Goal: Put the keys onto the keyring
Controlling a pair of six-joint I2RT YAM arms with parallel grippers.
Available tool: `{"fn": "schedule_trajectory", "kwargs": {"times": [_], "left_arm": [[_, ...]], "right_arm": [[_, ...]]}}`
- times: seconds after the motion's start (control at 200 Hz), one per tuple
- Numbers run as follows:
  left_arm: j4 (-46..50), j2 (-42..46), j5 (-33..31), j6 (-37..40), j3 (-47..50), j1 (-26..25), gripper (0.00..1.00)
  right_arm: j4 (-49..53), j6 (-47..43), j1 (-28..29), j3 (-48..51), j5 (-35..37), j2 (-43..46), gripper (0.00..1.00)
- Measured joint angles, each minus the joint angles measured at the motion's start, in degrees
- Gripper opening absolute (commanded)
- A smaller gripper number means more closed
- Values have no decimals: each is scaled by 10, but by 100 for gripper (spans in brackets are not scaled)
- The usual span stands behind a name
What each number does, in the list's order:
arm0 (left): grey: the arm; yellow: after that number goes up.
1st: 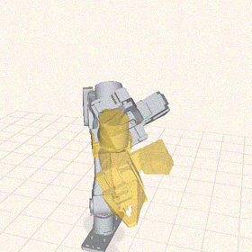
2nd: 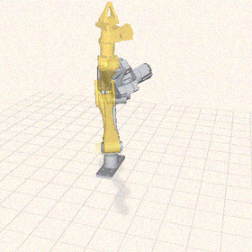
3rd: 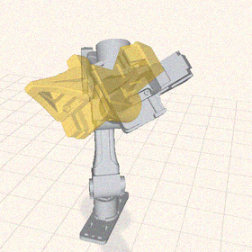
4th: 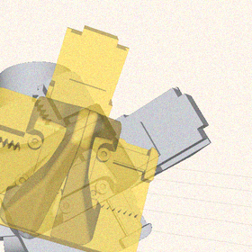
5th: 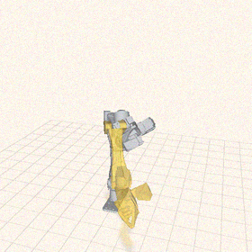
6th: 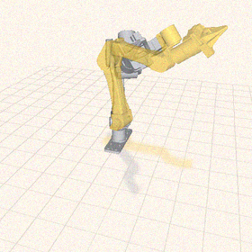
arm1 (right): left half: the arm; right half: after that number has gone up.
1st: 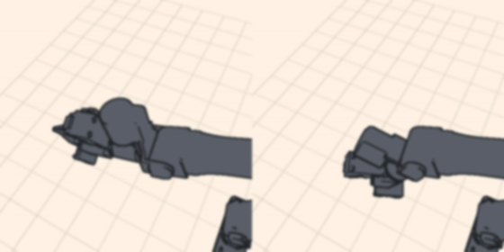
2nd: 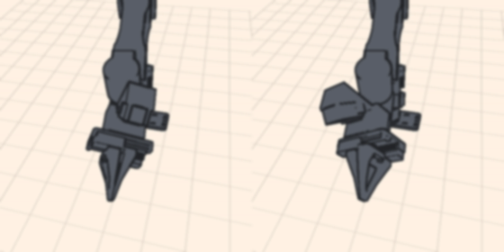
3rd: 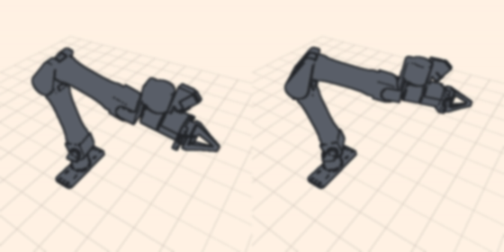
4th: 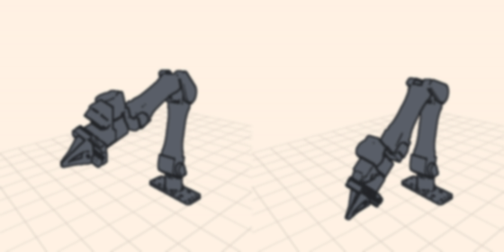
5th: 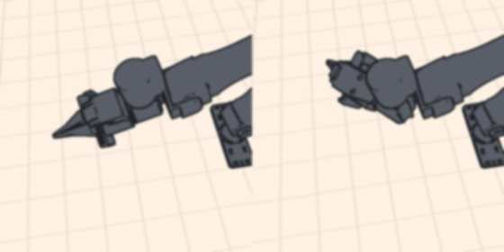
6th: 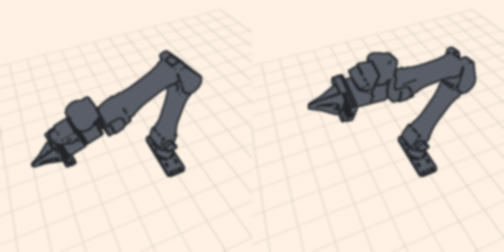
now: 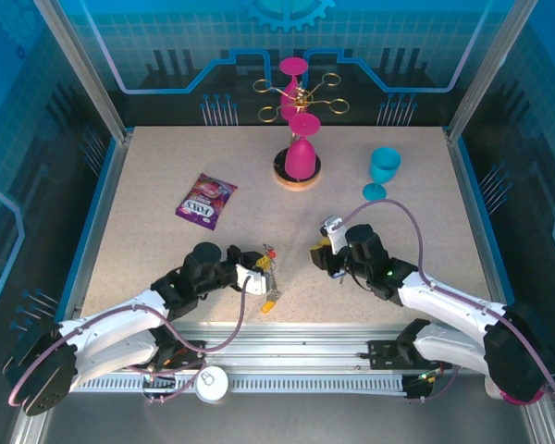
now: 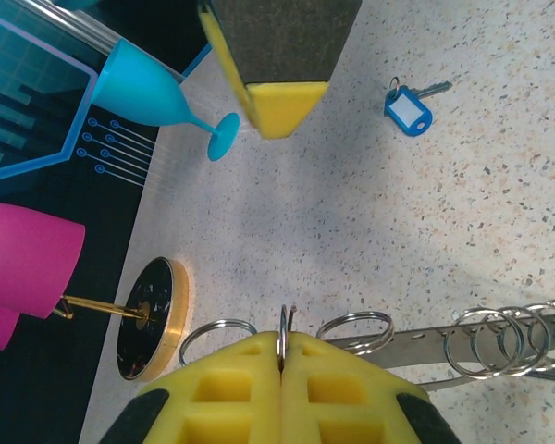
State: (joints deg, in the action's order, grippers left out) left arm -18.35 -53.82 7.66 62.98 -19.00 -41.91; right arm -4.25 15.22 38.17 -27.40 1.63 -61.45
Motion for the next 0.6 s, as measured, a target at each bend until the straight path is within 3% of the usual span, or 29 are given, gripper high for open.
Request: {"fn": "schedule_trajectory", "kwargs": {"times": [0.28, 0.6], "left_arm": [[0, -2, -4, -7, 0, -1, 0], [-2, -27, -10, -63, -2, -2, 0]], "right_arm": [[226, 176, -39, -84, 55, -18, 34], [387, 253, -49, -116, 47, -90, 38]]}}
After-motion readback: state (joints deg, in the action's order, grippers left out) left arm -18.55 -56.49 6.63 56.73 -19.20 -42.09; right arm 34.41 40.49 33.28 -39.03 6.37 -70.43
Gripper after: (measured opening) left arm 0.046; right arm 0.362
